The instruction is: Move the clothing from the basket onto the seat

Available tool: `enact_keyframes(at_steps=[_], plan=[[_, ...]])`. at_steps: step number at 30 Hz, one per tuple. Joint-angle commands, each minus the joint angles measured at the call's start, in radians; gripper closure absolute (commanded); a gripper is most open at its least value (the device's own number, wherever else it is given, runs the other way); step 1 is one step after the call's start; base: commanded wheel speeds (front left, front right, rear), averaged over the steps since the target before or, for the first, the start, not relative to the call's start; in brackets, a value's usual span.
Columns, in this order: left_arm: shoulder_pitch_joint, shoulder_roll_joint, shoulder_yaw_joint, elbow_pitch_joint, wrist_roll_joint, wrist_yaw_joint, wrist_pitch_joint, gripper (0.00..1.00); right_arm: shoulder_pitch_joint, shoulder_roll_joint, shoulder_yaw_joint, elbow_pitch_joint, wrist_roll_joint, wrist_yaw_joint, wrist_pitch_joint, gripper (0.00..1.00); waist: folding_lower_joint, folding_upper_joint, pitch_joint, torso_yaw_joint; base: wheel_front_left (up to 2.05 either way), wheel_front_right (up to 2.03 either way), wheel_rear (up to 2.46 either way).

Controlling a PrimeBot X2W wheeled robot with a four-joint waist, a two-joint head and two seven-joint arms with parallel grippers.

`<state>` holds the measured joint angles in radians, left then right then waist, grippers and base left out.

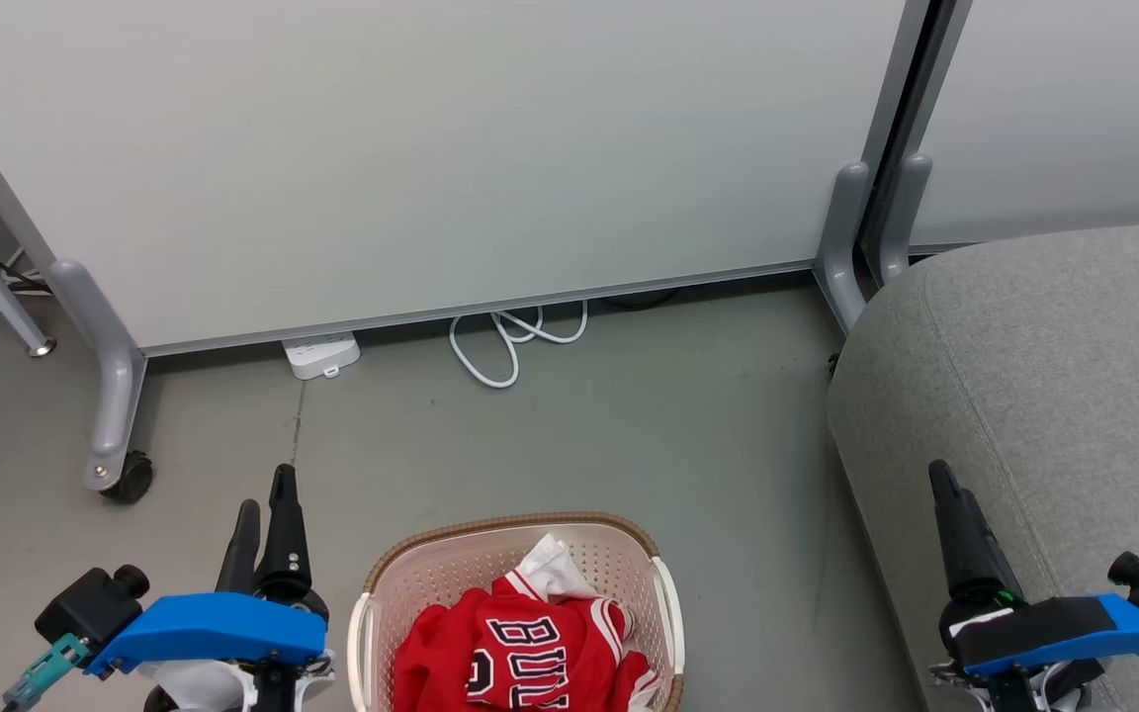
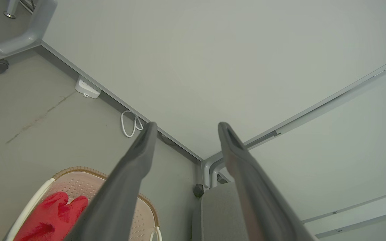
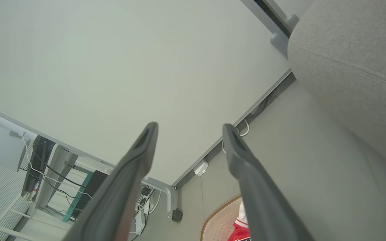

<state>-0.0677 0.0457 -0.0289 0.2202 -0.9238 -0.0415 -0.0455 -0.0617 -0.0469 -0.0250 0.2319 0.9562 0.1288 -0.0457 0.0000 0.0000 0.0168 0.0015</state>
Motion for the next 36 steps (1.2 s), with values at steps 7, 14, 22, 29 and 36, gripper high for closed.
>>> enact_keyframes(at_steps=[7, 14, 22, 29, 36], plan=[[-0.029, 0.017, -0.039, -0.002, 0.101, 0.012, -0.024, 0.00, -0.010, -0.009, 0.010, -0.004, -0.106, 0.001, -0.024, 0.00, 0.0000, 0.0000, -0.001, 0.001, 0.00, 0.00, 0.00], [-0.030, 0.021, -0.065, 0.009, 0.187, 0.015, -0.048, 0.00, -0.008, -0.007, 0.020, 0.004, -0.204, 0.002, -0.048, 0.00, 0.0000, 0.0000, -0.001, 0.003, 0.00, 0.00, 0.00], [-0.030, 0.022, -0.087, 0.012, 0.286, 0.020, -0.072, 0.00, -0.006, -0.006, 0.032, 0.010, -0.304, 0.002, -0.072, 0.00, 0.0000, 0.0000, -0.002, 0.005, 0.00, 0.00, 0.00], [-0.030, 0.023, -0.104, 0.015, 0.366, 0.021, -0.092, 0.00, -0.002, -0.006, 0.042, 0.010, -0.386, 0.002, -0.091, 0.00, 0.0000, 0.0000, -0.002, 0.005, 0.00, 0.00, 0.00], [-0.031, 0.021, -0.119, 0.020, 0.443, 0.022, -0.110, 0.00, -0.002, -0.005, 0.051, 0.015, -0.465, 0.002, -0.110, 0.00, 0.0000, 0.0000, -0.002, 0.006, 0.00, 0.00, 0.00]])
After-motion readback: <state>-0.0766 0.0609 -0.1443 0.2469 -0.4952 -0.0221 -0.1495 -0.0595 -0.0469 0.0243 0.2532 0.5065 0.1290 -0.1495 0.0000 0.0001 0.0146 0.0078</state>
